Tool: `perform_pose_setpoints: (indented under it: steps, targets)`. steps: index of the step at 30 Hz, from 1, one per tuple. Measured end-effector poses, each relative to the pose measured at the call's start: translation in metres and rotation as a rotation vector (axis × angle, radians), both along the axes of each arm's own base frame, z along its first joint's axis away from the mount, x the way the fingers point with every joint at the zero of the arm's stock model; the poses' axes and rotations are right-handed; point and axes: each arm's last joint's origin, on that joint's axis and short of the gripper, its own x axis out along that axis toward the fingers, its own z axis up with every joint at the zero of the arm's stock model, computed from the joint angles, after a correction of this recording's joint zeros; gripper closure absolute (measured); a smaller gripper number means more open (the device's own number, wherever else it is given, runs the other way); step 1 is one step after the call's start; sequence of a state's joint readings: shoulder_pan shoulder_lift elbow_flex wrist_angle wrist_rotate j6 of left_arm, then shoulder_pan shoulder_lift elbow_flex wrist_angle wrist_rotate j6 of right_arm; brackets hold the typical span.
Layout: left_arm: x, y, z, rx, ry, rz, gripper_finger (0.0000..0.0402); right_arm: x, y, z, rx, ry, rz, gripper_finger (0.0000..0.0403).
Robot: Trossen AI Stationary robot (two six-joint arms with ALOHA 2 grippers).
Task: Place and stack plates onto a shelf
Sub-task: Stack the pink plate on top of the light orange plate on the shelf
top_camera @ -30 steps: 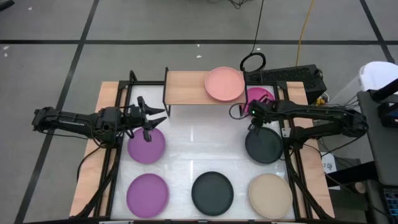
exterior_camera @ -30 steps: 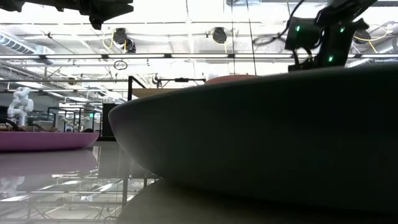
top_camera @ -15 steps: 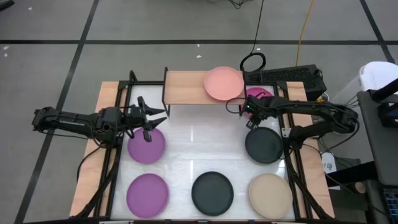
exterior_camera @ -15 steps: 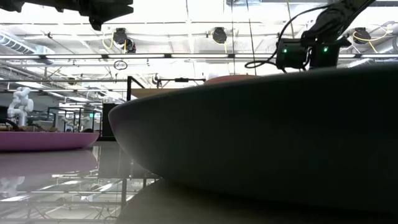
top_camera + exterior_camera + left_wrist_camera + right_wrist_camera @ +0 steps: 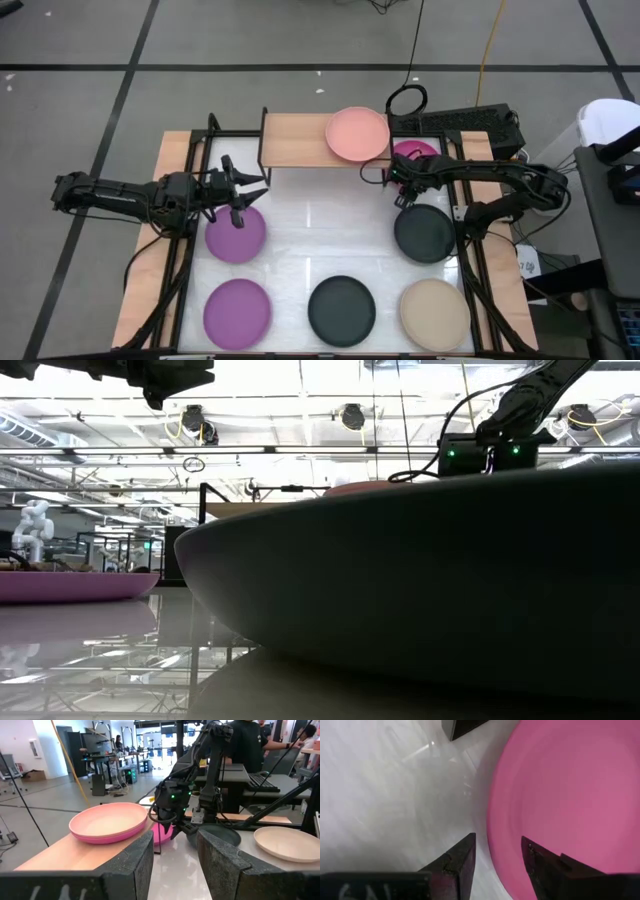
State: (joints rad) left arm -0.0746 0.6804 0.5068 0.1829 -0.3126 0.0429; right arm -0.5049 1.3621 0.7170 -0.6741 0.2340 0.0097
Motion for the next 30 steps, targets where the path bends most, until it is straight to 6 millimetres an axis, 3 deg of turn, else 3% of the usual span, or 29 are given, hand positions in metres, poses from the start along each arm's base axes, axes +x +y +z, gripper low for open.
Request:
perform_pose_setpoints:
  steps: [6, 18, 24, 30]
  targets:
    - [0.000, 0.000, 0.000, 0.000, 0.000, 0.000, 0.0245, 0.000, 0.000, 0.000, 0.001, 0.001, -0.002, 0.0288]
    - [0.000, 0.000, -0.001, -0.003, 0.005, 0.000, 0.0245, -0.002, 0.001, 0.000, 0.010, 0.018, -0.005, 0.0395]
    - [0.000, 0.000, -0.001, -0.004, 0.007, 0.000, 0.0245, -0.008, 0.005, 0.005, 0.023, 0.028, -0.029, 0.0400]
    - [0.000, 0.000, -0.001, -0.007, 0.006, 0.000, 0.0245, -0.018, 0.010, 0.025, -0.012, -0.059, -0.083, 0.0402]
